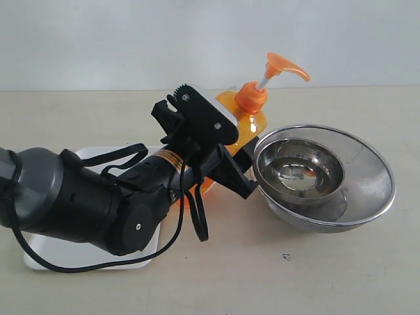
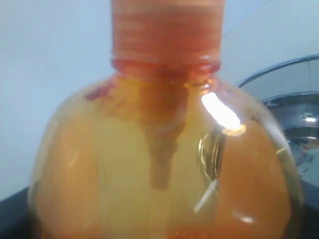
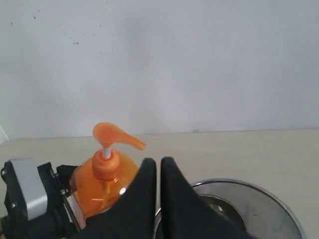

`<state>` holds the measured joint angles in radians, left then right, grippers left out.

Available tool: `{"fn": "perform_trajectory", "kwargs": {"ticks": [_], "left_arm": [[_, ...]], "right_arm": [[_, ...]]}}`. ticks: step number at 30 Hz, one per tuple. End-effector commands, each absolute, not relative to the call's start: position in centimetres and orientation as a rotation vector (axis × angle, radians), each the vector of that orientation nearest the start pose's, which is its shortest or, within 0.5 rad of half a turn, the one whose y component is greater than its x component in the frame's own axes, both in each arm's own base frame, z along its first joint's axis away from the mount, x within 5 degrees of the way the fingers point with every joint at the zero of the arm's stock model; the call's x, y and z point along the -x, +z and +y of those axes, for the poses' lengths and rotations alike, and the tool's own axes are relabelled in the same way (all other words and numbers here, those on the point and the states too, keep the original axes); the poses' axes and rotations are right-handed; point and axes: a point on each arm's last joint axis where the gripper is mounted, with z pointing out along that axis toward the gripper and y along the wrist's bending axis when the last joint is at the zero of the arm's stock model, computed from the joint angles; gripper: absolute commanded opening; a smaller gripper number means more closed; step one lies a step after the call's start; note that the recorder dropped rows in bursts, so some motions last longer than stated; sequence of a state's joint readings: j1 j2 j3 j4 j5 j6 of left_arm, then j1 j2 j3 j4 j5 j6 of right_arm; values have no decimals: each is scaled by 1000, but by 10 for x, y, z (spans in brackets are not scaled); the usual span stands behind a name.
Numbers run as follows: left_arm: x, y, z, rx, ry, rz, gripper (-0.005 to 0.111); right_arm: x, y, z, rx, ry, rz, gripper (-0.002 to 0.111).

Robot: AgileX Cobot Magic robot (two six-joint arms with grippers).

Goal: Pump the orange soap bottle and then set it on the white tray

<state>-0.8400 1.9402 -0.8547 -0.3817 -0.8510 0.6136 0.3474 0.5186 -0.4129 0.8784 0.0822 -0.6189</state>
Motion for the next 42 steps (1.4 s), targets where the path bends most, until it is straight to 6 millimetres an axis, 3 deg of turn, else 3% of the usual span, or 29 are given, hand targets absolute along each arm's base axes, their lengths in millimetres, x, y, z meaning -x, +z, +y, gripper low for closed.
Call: {"fn": "perform_trajectory", "kwargs": {"ticks": [1,8,17,25,31,35,42], "left_arm": [[-271,163,-267,-773,-116,1515,5],[-271,163,-267,-773,-116,1515,5],[-271,163,-267,-772,-120,1515,5],[-271,163,-267,-772,-120,1515,5],[-271,163,-267,-772,-120,1515,5],[-271,164,-267,-769,-120,1512,5],[-271,165,-267,-734,-147,1517,5]], "right_arm": [[-90,287,35,89,490,1611,0],[-87,252,25,2,435,1624,0],[-86,212,10,-53,245,1576,0],[-85,217,14,41,238,1516,0],[-84,205,20,-36,399,1667,0],[-81,196,25,1,436,1774,0],[-81,194,26,27,430,1796,0]]}}
